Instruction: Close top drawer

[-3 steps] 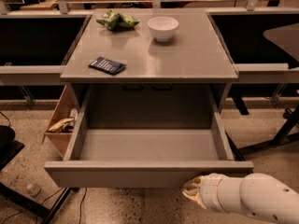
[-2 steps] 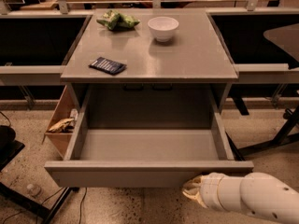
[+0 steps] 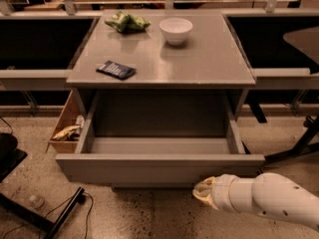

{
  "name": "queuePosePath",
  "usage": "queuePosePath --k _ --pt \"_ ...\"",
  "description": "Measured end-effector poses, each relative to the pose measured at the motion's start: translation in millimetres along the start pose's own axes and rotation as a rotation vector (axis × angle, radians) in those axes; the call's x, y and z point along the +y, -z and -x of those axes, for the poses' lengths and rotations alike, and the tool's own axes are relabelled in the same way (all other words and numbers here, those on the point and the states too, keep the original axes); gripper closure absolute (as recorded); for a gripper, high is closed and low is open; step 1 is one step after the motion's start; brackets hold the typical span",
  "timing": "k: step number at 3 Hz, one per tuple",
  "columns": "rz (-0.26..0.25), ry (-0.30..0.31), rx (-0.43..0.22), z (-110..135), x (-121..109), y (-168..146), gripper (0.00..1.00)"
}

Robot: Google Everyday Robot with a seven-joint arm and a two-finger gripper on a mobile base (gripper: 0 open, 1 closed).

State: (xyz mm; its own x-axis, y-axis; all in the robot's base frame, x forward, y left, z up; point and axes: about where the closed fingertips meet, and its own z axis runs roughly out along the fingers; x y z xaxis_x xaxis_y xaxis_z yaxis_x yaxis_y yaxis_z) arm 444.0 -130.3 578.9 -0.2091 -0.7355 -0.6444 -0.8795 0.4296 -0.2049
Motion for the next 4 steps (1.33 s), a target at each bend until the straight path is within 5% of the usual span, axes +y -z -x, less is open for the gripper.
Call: queuePosePath --k 1,2,3,4 --pt "0.0 0.0 0.0 0 0 0 1.0" --pt "-0.022 0.027 -0.017 7 -43 -15 1.0" --pt "-0.025 0.032 -0.019 7 -48 -16 1.0" --pt "-0.056 0.066 -0.037 19 -102 -29 1.0"
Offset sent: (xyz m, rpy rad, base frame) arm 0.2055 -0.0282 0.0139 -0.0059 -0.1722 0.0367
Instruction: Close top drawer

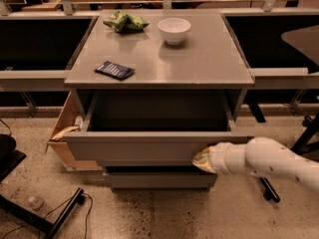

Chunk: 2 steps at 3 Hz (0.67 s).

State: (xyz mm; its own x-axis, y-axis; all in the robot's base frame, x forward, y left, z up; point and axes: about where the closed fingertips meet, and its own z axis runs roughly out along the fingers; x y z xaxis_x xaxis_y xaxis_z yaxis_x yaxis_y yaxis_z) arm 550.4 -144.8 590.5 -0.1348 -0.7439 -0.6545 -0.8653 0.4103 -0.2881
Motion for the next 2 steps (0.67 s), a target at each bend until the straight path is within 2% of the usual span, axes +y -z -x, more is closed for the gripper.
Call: queuePosePath --k 1,2 --pt "-0.001 0.008 -0.003 1 -8 -4 1.0" --pt "-0.02 0.033 -0.018 10 -44 -16 1.0"
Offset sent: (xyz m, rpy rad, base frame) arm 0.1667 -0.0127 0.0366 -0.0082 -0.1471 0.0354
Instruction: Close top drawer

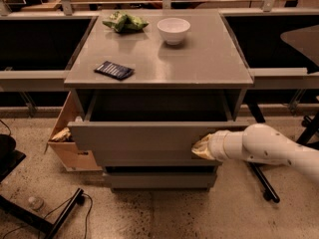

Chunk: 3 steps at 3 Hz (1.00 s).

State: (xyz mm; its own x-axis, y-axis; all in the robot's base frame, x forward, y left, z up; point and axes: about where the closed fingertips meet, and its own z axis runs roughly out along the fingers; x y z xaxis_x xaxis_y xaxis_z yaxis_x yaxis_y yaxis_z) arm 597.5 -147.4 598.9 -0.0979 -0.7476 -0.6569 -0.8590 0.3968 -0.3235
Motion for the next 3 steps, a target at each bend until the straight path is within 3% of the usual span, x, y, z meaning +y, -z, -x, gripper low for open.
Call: queuePosePath --k 1,2,3 --pt "-0.004 0.005 -0.003 2 -6 -2 1.0" --pt "-0.039 0.029 -0.017 11 -38 -7 1.0" --pt "-0.039 0.029 -0.017 11 -36 -6 1.0"
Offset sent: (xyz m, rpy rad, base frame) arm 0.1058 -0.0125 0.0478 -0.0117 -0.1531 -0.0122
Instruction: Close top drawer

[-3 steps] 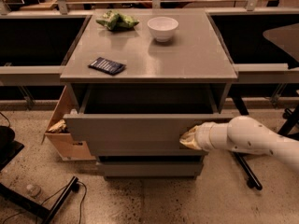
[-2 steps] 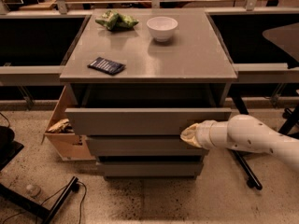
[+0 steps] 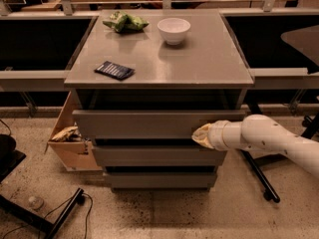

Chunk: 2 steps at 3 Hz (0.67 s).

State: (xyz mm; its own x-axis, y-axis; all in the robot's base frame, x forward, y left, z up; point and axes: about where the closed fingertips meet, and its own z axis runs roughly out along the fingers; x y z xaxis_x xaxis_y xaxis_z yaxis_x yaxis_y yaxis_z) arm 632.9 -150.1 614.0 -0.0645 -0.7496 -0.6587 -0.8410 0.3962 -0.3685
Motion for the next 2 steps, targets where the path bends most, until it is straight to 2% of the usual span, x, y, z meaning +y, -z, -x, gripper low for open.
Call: queuePosePath --k 1,2 --pt "0.0 0.0 0.0 0.0 0.0 0.0 0.85" --pt "0.0 0.0 0.0 0.0 0.0 -0.1 0.62"
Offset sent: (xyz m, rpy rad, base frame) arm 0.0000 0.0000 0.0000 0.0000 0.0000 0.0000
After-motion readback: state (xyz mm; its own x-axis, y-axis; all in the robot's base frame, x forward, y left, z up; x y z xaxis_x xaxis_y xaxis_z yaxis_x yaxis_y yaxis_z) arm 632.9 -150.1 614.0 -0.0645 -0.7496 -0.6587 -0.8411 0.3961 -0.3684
